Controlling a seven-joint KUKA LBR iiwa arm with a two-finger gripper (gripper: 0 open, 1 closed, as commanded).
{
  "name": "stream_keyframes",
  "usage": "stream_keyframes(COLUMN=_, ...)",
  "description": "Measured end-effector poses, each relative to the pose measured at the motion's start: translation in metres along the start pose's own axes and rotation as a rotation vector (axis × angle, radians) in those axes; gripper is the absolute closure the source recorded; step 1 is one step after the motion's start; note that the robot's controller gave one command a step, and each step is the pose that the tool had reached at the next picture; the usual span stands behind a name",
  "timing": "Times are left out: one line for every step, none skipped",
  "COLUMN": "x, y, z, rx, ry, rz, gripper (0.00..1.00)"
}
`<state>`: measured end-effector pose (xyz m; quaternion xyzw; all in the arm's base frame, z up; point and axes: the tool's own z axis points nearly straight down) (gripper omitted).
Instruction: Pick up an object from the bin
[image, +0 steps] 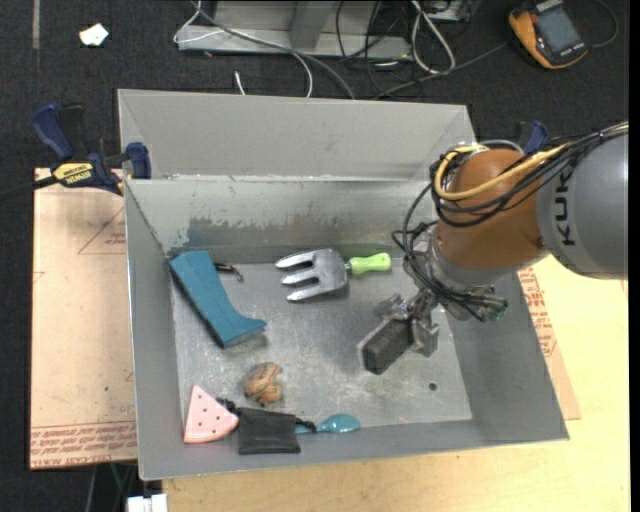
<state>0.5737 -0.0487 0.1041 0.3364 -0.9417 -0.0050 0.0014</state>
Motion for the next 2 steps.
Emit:
stream_keyframes(x=-0.002, y=-0.002, z=-0.047, rx=0.008, ry=-0.007, rz=0.001, gripper=1.00)
stream_keyframes(x=-0.003, y=-0.001, z=-0.067, rx=0.008, ry=-0.008, rz=0.002, gripper=1.00)
